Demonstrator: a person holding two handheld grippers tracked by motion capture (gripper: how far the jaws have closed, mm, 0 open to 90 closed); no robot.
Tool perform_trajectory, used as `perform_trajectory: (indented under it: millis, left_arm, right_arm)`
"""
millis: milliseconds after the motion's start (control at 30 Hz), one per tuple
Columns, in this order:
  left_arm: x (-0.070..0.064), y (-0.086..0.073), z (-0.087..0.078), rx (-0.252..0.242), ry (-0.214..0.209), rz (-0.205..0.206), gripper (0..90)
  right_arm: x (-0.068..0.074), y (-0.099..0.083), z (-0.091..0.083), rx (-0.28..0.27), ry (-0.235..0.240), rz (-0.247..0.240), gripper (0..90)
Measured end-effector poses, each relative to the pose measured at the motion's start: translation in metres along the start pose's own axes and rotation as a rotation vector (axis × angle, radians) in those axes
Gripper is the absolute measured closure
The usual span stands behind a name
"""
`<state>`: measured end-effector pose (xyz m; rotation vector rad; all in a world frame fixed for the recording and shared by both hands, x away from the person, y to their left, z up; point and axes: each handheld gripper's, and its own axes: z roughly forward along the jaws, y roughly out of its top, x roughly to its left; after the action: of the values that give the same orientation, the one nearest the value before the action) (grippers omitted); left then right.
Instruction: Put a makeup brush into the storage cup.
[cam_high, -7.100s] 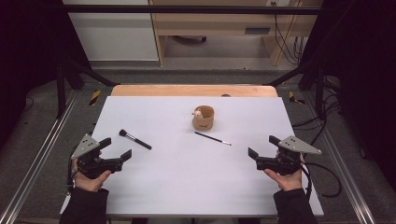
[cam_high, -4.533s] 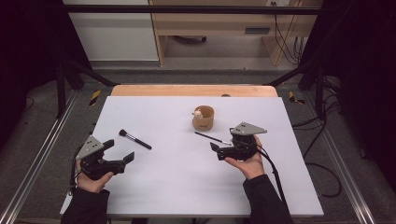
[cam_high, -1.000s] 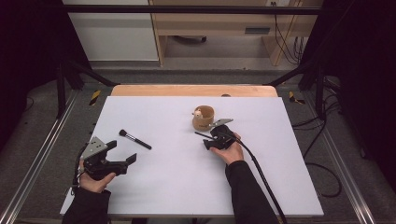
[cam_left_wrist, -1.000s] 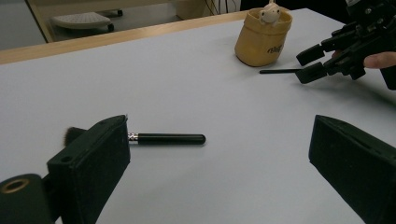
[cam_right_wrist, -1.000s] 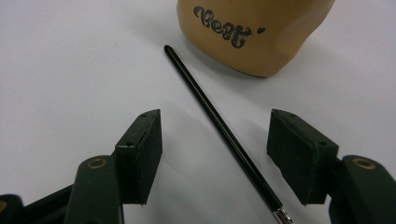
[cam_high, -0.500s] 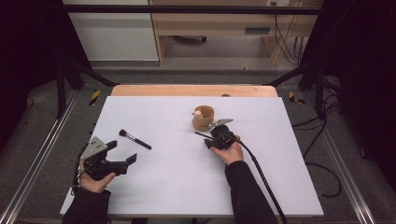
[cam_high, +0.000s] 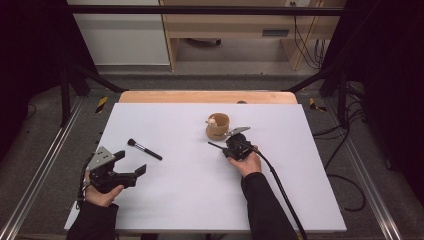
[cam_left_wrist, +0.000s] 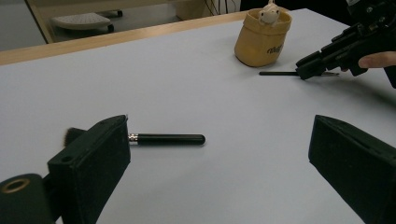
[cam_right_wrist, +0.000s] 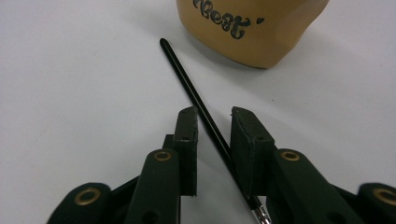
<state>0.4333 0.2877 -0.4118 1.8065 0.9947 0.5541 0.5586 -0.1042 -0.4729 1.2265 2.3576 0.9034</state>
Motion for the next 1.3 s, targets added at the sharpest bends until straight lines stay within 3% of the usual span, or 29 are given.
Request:
perform_trajectory:
  millis: [200,800,1300]
  left_arm:
    - [-0.001,0.0,0.0,-0.002,-0.001,0.001,4.7]
    - [-0.001,0.0,0.0,-0.002,-0.002,0.001,4.7]
    - [-0.001,0.0,0.0,-0.005,-0.002,-0.002,4.8]
  right_arm:
    - [-0.001,0.0,-0.001,0.004,0.007,0.006,80.4]
    - [0.001,0.0,-0.004,0.04,0.024,0.025,85.2]
    - [0.005,-0.002,-0.011,0.082,0.035,-0.006,85.9]
